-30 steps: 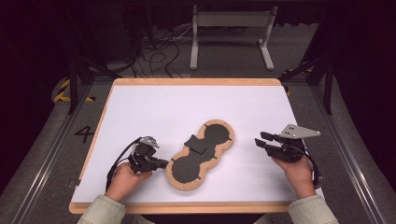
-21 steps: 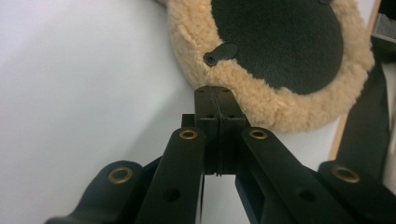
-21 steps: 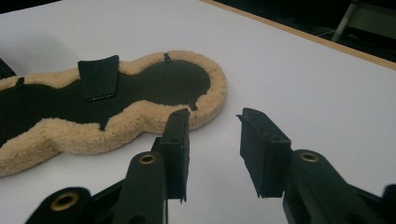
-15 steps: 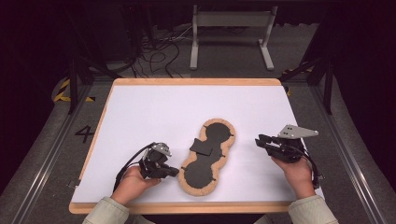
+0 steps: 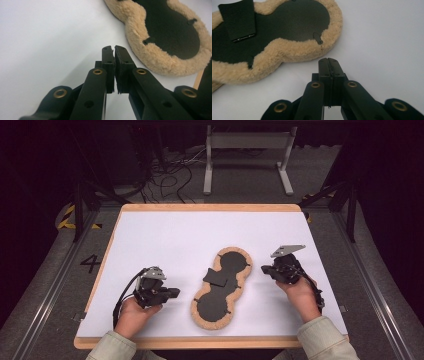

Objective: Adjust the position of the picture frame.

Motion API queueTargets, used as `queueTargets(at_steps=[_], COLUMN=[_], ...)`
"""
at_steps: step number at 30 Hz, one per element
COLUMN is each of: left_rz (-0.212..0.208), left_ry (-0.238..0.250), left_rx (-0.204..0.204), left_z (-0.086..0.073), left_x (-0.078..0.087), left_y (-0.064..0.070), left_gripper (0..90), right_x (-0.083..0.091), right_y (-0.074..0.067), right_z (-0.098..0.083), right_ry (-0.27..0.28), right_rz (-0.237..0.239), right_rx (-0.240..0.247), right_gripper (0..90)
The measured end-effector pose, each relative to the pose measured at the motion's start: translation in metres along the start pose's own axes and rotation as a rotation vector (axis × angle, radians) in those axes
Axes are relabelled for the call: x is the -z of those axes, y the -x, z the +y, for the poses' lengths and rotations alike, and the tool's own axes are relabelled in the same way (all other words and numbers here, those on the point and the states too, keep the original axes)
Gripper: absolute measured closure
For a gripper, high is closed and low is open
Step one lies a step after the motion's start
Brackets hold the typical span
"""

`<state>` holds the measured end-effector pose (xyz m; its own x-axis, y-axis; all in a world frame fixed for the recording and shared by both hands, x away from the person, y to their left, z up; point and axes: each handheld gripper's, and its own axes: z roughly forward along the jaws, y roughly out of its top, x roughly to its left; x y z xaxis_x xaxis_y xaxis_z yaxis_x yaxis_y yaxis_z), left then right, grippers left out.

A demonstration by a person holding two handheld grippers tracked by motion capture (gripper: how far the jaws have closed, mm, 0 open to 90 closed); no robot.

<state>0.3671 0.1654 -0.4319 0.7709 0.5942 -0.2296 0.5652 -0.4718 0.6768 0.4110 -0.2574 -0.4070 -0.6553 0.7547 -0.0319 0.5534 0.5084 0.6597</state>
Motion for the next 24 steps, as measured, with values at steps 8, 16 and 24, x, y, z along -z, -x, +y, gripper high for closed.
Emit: queueTargets(at_steps=[8,16,24], left_rz=[0.042,0.036,0.039], left_ry=[0.077,0.068,0.055], left_rx=[0.047,0.049,0.062], left_z=[-0.007,-0.013,-0.023], left_x=[0.018,0.02,0.024], left_y=[-0.01,-0.007,-0.003], left_gripper=[86.1,85.5,85.5], right_x=[-0.032,-0.048,-0.065], right_y=[-0.007,-0.01,-0.014], right_z=[0.014,0.02,0.04], right_ry=[-0.105,-0.139,-0.138], right_rz=[-0.028,-0.034,-0.026], right_rx=[-0.001,-0.027,-0.04], right_gripper=[90.0,90.0,90.0])
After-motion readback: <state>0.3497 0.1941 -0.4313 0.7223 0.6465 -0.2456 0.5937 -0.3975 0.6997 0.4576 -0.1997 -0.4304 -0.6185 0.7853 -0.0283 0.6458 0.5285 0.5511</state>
